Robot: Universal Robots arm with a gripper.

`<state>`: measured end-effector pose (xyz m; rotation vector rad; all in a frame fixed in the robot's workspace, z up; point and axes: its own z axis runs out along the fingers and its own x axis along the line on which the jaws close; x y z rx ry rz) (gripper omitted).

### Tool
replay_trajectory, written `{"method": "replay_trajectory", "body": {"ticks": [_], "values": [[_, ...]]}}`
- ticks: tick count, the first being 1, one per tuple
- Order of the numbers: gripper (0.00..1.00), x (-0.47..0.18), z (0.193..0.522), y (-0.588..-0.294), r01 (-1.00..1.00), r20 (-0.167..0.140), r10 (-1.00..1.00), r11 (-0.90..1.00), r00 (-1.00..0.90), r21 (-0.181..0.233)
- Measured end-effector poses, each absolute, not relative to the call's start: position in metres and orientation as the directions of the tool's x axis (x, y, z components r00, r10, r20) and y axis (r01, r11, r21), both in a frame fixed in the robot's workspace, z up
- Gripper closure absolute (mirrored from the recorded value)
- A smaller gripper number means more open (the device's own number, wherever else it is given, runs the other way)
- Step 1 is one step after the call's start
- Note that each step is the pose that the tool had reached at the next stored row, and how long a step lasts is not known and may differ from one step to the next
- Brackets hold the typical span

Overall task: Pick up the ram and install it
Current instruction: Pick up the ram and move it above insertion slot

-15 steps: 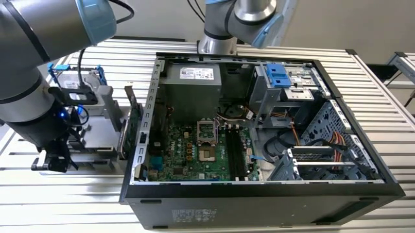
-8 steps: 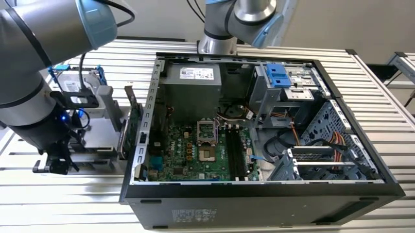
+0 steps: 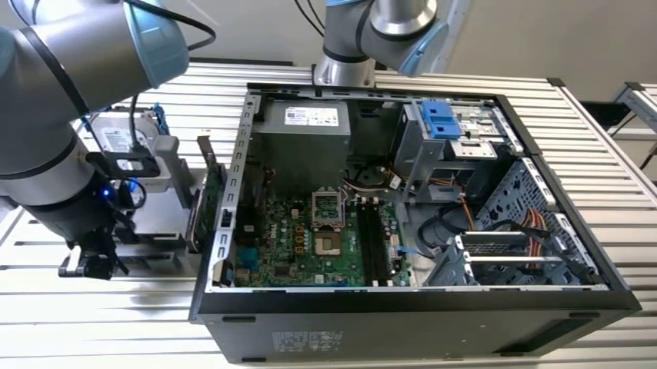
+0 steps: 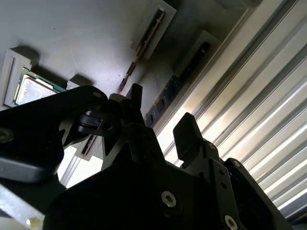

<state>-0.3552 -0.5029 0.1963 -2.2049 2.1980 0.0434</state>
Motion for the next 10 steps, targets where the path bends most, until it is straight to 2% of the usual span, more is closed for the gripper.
{"method": "replay_trajectory", "body": {"ticks": [10], "values": [[0.0, -0.3552, 0.1914, -0.5022, -1.0, -0.039, -0.999, -0.001, 0.001, 0.0]]}}
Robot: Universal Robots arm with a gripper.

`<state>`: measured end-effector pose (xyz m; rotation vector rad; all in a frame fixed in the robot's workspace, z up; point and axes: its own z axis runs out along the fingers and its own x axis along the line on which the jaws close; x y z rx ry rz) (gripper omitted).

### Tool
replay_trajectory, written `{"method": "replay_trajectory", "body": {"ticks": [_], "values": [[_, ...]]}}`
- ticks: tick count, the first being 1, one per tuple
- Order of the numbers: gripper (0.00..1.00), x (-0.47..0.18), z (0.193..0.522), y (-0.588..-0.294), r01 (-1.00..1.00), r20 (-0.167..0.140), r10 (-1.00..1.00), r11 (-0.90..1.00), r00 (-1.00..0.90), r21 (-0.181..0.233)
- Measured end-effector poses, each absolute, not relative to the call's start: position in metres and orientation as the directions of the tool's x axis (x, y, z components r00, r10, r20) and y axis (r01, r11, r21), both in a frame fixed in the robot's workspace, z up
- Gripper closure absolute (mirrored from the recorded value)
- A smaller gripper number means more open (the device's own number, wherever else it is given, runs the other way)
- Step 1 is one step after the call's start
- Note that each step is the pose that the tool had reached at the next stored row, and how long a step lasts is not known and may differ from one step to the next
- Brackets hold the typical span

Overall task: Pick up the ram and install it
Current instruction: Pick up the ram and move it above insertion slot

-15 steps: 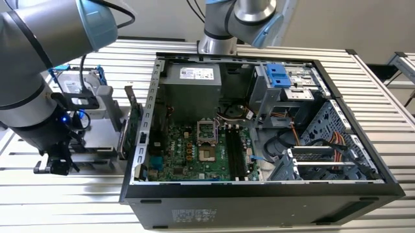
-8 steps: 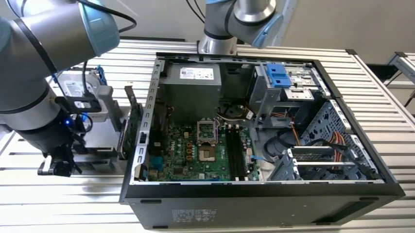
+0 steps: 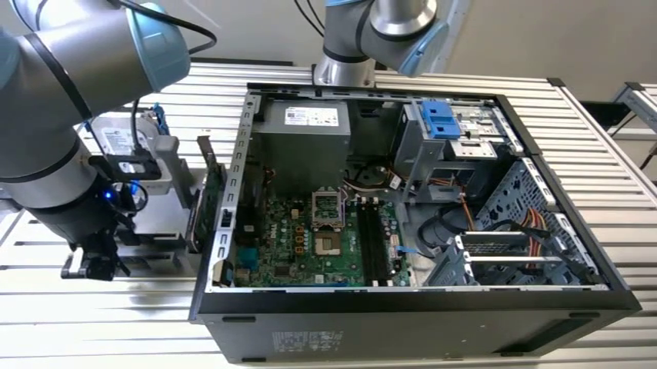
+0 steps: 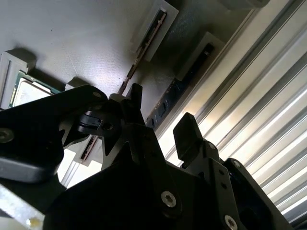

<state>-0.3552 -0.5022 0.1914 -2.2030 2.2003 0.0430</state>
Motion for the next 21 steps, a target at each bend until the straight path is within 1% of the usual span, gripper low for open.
{"method": "replay_trajectory", "body": {"ticks": [3, 4, 21], "values": [[0.0, -0.3552, 0.1915, -0.5022, -1.0, -0.039, -0.999, -0.001, 0.001, 0.0], [1.0, -0.3552, 0.1914, -0.5022, -1.0, -0.039, -0.999, -0.001, 0.001, 0.0], [1.0, -0.3552, 0.1921, -0.5022, -1.0, -0.035, -0.999, -0.001, 0.001, 0.0]]}}
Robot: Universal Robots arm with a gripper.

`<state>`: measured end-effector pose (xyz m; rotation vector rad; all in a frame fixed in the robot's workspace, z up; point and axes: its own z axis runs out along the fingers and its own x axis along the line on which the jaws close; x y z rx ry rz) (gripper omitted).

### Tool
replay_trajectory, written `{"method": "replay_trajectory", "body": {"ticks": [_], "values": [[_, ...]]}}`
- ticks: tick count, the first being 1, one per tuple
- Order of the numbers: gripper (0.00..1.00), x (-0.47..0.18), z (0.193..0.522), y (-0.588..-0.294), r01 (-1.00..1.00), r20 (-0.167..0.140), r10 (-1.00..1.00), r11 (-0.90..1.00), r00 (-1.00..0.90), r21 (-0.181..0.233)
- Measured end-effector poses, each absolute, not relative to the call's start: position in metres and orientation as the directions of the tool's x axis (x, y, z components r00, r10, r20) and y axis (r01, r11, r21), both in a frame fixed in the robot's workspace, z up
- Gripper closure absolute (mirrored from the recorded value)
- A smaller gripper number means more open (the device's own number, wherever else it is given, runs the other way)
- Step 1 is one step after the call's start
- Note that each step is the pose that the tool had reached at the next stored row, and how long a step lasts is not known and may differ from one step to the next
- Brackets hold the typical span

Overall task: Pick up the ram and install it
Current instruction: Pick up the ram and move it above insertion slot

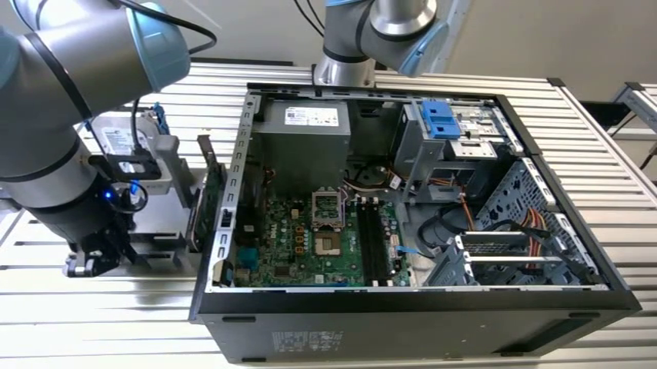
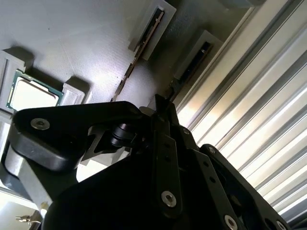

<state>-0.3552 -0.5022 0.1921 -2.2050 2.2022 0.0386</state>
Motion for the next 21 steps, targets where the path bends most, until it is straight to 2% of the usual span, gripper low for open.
{"method": "replay_trajectory", "body": {"ticks": [21], "values": [[1.0, -0.355, 0.204, -0.502, -1.0, -0.035, -0.999, -0.001, 0.001, 0.0]]}}
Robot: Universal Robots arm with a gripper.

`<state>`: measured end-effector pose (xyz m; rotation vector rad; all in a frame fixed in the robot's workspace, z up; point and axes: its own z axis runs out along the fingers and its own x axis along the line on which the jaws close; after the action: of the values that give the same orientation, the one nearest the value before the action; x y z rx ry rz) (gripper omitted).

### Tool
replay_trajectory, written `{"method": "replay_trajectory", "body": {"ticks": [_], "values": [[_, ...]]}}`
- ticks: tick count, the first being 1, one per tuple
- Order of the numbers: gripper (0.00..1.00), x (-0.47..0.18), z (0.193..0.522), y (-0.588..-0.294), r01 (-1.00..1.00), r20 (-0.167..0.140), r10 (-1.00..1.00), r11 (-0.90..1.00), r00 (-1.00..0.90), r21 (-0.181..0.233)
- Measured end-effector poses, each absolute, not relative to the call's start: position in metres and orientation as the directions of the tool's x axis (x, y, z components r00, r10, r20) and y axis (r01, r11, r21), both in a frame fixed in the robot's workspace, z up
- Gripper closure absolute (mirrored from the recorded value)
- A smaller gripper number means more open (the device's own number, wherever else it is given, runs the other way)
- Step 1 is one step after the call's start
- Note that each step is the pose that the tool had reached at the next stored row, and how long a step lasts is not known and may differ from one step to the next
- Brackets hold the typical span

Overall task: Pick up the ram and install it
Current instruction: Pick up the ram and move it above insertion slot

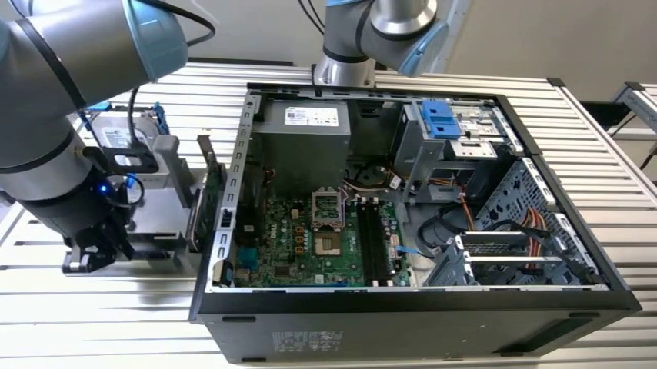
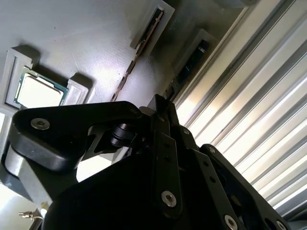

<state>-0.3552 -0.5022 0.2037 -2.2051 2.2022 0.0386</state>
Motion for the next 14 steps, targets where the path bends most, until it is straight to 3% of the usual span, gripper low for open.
{"method": "replay_trajectory", "body": {"ticks": [14], "values": [[1.0, -0.355, 0.226, -0.502, -1.0, -0.035, -0.999, -0.001, 0.001, 0.0]]}}
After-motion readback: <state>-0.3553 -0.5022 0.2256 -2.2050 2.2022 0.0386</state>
